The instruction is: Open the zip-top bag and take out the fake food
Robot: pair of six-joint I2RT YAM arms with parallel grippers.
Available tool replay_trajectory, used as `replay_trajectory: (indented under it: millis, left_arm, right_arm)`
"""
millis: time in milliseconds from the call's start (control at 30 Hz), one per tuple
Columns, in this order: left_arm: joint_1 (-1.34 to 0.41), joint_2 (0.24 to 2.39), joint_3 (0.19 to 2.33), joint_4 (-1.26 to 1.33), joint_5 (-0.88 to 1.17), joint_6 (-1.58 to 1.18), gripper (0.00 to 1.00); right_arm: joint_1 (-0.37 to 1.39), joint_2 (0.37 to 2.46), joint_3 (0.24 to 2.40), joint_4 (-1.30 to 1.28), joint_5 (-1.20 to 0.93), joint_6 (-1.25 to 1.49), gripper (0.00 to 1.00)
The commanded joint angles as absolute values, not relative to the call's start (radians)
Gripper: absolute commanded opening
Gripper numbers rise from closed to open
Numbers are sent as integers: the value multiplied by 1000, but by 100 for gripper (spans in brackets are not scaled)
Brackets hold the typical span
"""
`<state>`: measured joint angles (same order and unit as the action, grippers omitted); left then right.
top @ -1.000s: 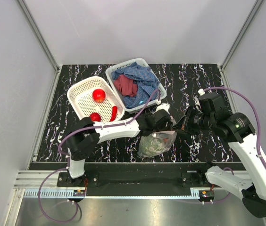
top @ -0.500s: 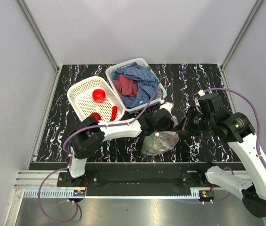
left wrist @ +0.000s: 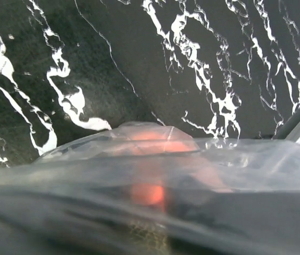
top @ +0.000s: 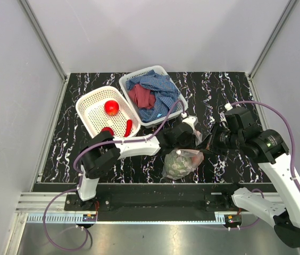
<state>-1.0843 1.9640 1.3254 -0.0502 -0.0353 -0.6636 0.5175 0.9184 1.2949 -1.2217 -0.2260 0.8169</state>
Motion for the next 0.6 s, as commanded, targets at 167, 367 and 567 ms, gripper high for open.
replay_trajectory:
  millis: [167,367,567]
  left_arm:
    - [-1051,1893,1411,-543,-259,-543,0]
    - [-1051,1781,1439,-653,-334,-522,0]
    - [-1052,1752,1370,-629,-229,-494,16]
  right_arm:
    - [522,858,1281,-1212,-305,807,0]
    - [523,848,1250,-1161,-302,804,0]
    - [525,853,1253,-1131,-307,808,0]
